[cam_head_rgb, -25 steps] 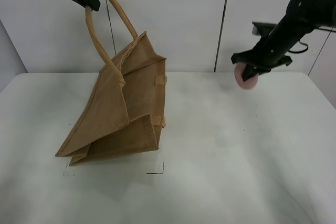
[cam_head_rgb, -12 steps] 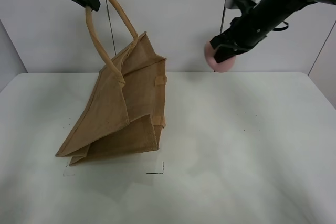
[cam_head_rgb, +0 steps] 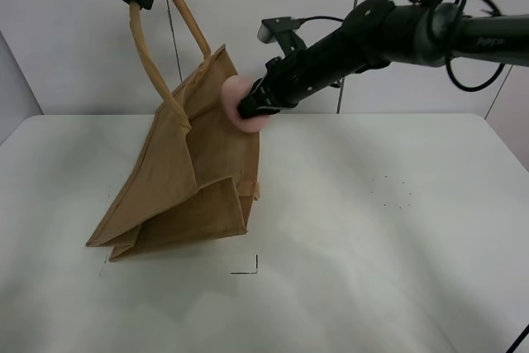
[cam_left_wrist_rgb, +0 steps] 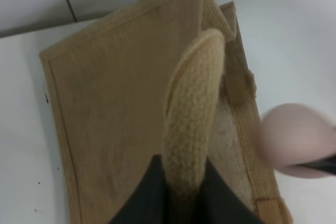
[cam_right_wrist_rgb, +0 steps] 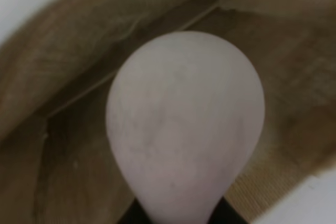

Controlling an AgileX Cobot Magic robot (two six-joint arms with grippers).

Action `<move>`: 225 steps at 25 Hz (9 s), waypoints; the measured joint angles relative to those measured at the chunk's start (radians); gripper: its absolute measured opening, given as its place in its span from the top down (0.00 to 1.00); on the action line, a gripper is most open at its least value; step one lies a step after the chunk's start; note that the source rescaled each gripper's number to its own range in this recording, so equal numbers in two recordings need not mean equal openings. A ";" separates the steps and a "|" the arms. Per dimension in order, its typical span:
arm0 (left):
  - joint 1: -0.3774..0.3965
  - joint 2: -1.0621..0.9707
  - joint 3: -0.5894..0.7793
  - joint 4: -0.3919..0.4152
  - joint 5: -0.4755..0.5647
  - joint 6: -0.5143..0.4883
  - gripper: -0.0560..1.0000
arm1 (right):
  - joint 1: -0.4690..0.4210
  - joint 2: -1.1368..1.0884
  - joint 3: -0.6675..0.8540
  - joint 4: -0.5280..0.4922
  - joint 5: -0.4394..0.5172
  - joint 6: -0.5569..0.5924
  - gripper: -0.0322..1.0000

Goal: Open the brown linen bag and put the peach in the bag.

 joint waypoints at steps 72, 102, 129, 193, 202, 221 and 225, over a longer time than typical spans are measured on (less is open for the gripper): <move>0.000 -0.026 0.000 0.000 -0.001 0.003 0.95 | -0.437 0.063 -0.275 -0.838 0.471 0.904 0.00; 0.000 -0.026 0.000 0.000 -0.001 0.003 0.95 | -0.423 -1.324 1.136 -0.841 0.345 0.923 0.00; 0.000 -0.025 0.000 0.000 -0.001 0.003 0.95 | -0.423 -2.074 1.184 -0.835 0.300 0.929 0.00; 0.295 0.295 0.183 -0.032 -0.006 0.072 0.01 | -0.423 -2.074 1.184 -0.829 0.300 0.929 0.00; 0.295 -0.146 0.585 -0.029 -0.006 0.077 0.01 | -0.423 -2.074 1.184 -0.829 0.300 0.930 0.00; 0.295 -1.264 1.568 -0.024 -0.121 0.116 0.01 | -0.423 -2.074 1.184 -0.829 0.300 0.930 0.00; 0.295 -1.455 1.639 -0.022 -0.119 0.119 0.02 | -0.423 -2.074 1.184 -0.829 0.300 0.930 0.00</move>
